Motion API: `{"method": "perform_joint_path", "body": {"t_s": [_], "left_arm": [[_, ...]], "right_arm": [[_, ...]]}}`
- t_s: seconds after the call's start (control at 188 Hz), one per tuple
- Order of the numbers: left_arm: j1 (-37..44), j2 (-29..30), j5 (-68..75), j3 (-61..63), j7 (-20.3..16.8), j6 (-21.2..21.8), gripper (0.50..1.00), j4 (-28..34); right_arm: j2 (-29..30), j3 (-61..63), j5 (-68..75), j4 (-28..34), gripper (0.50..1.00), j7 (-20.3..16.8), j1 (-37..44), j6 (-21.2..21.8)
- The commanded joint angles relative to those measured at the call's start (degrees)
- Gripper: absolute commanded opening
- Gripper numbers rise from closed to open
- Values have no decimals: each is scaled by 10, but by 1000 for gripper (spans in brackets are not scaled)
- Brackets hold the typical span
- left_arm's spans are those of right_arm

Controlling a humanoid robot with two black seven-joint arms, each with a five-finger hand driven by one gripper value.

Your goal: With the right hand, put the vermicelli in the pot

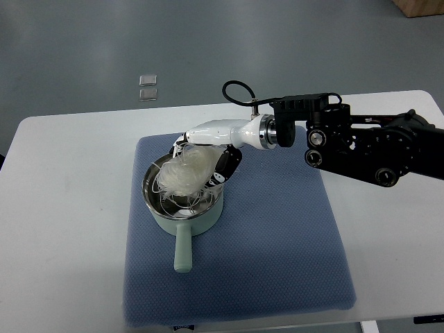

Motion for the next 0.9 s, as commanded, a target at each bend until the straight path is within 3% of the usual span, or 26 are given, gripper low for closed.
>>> {"method": "perform_joint_path", "body": {"t_s": [0.0, 0.563, 0.796, 0.897], "left_arm": [[-1, 0, 0, 0, 0, 0, 1000, -1], [0, 0, 0, 0, 0, 0, 1000, 0], [-1, 0, 0, 1, 0, 0, 1000, 0], [0, 0, 0, 1, 0, 0, 1000, 0]], "right_arm": [[-1, 0, 0, 1, 858, 0, 0, 0], [-3, 50, 4, -11, 860, -4, -6, -1], [-21, 189, 125, -70, 860, -35, -97, -5], [-26, 258, 192, -90, 860, -42, -153, -29]]}}
